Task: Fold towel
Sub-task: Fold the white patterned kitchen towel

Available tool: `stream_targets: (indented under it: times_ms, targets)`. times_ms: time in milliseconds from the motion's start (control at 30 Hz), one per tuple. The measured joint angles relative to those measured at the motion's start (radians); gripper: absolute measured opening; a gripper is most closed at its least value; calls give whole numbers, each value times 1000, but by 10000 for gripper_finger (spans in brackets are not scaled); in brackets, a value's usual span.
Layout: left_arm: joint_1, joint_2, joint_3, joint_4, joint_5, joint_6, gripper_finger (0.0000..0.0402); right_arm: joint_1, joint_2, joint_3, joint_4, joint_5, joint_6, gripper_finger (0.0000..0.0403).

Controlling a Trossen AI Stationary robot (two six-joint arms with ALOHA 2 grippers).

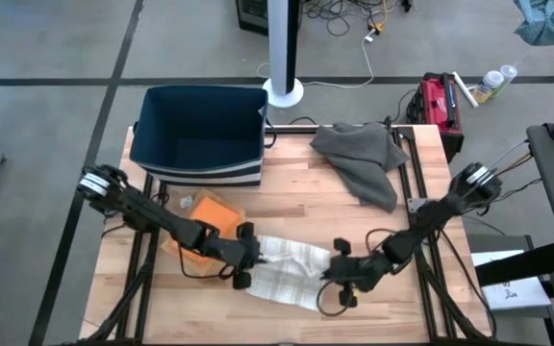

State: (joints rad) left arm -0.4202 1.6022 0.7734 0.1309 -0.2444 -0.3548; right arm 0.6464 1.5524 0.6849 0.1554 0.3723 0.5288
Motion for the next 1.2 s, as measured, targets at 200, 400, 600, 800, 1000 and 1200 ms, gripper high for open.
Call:
stream_targets:
  times_ms: [200,400,600,800,1000,1200]
  targets:
    - [-5,64,0,11,119,-34,19,15,142,41,72,-18,48,2]
    - [-5,75,0,9,176,-48,24,15,192,62,79,-40,57,42]
    - [-5,54,0,-13,176,-52,72,18,184,60,88,-48,107,111]
    - [-5,11,0,-97,176,-77,143,24,165,59,153,-92,100,165]
    - [-14,-45,0,-175,153,-118,195,24,165,59,193,-164,88,180]
    - [-87,-62,6,-147,65,-170,201,24,165,59,223,-181,73,171]
